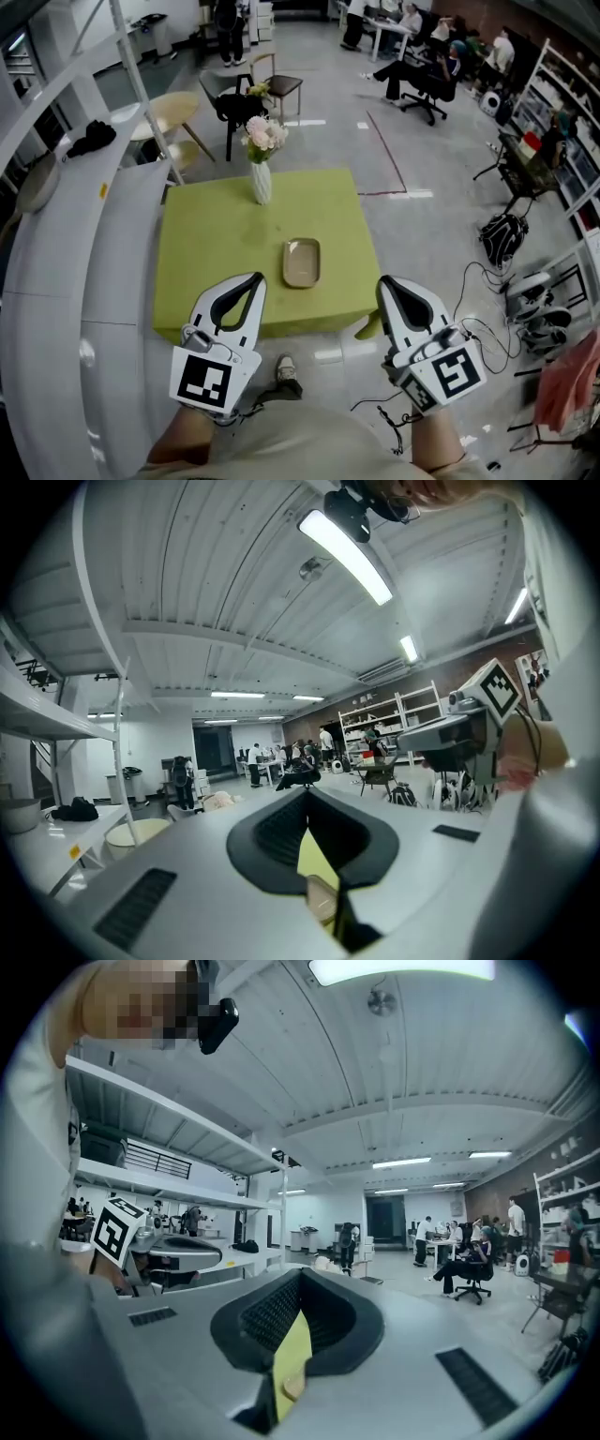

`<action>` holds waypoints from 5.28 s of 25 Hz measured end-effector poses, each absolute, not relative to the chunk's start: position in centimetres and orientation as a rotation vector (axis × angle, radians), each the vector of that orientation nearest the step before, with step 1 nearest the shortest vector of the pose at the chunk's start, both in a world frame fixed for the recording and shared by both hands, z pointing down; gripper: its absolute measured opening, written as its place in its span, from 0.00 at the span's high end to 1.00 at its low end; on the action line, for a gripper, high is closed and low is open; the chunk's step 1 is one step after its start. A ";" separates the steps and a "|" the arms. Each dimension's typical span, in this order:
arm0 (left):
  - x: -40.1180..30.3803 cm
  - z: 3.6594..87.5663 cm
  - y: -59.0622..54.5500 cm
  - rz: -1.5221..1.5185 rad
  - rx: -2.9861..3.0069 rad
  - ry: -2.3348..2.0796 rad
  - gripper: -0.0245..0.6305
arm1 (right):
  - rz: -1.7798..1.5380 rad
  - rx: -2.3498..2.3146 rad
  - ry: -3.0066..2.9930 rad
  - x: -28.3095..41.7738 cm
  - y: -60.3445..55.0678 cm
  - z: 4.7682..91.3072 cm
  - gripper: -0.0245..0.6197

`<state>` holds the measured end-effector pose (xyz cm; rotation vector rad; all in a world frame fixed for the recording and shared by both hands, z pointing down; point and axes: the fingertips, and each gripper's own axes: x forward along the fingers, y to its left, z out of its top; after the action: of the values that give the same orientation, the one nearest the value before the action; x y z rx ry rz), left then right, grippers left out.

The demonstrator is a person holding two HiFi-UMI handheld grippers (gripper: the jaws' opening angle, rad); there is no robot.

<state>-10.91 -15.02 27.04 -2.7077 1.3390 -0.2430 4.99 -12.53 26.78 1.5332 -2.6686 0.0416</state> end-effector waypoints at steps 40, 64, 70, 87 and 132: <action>-9.9 34.3 -31.8 -0.499 -2.775 1.412 0.83 | 0.233 1.446 -2.668 5.6 -30.8 31.9 0.95; -9.9 58.5 -36.0 -0.947 -3.101 1.589 0.78 | 0.642 1.305 -2.464 4.4 -33.4 49.9 0.95; -9.6 64.9 -35.4 -1.084 -3.208 1.589 0.78 | 0.788 1.288 -2.433 3.6 -33.0 54.4 0.95; -9.3 69.0 -34.3 -1.117 -3.321 1.742 0.89 | 0.850 1.302 -2.394 4.6 -32.1 56.9 0.95; -11.9 24.1 -26.9 0.037 -2.761 1.486 0.90 | -0.140 1.471 -2.858 6.3 -22.7 20.4 0.95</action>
<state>-11.90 -26.92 24.07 -2.7613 1.4861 0.0372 6.31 -22.66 20.43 1.4708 -2.8580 -0.1402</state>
